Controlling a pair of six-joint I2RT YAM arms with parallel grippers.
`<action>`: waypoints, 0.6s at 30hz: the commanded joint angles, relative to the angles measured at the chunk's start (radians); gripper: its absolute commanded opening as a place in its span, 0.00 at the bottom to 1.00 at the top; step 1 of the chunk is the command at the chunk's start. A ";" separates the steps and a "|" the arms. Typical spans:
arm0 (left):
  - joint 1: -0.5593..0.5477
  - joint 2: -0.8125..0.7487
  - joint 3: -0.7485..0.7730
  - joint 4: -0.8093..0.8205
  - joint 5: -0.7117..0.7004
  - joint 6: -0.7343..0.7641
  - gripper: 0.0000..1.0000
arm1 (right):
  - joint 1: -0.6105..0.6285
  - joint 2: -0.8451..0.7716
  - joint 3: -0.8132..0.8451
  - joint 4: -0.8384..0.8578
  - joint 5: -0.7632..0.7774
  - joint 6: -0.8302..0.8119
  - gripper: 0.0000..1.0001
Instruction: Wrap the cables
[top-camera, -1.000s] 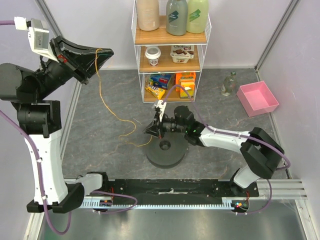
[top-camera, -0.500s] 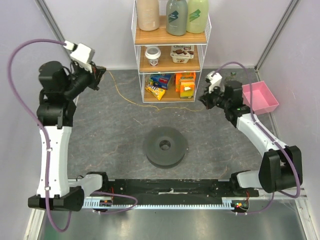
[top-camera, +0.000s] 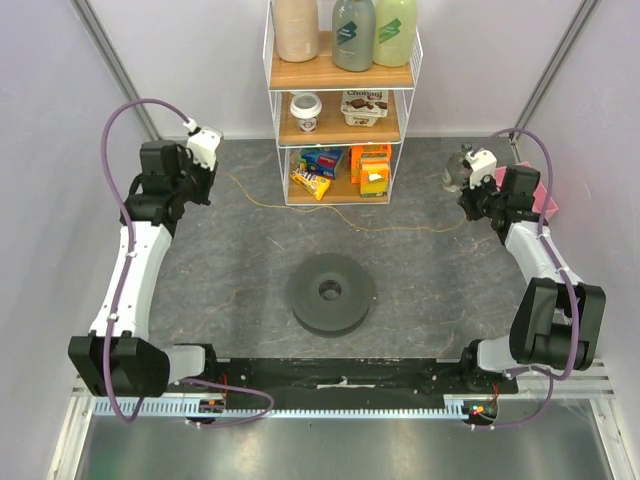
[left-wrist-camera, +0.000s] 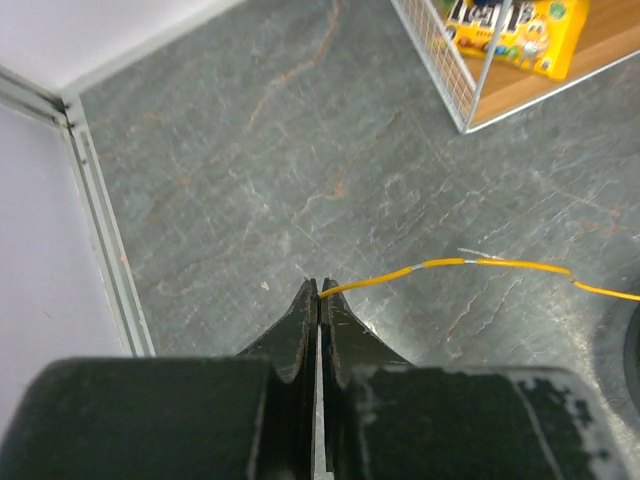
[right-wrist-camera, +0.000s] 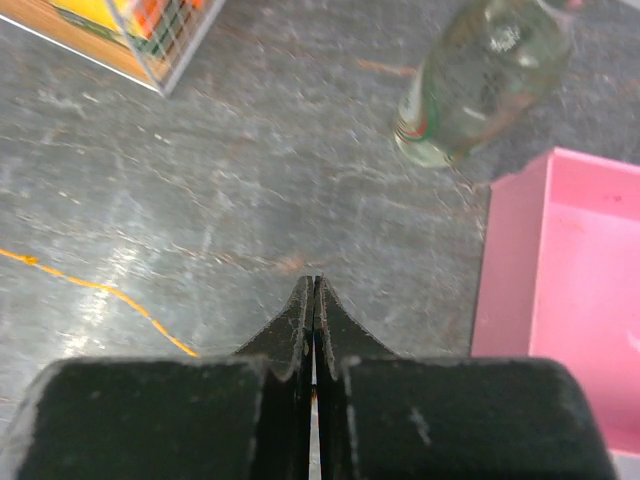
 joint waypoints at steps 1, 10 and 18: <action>0.005 0.032 -0.069 0.078 -0.050 0.025 0.01 | -0.062 0.036 0.004 -0.008 0.005 -0.111 0.00; 0.010 0.111 -0.191 0.159 -0.063 0.017 0.02 | -0.145 0.068 -0.022 -0.020 0.008 -0.214 0.00; 0.055 0.219 -0.218 0.213 -0.058 -0.003 0.02 | -0.183 0.071 -0.054 -0.026 0.010 -0.288 0.00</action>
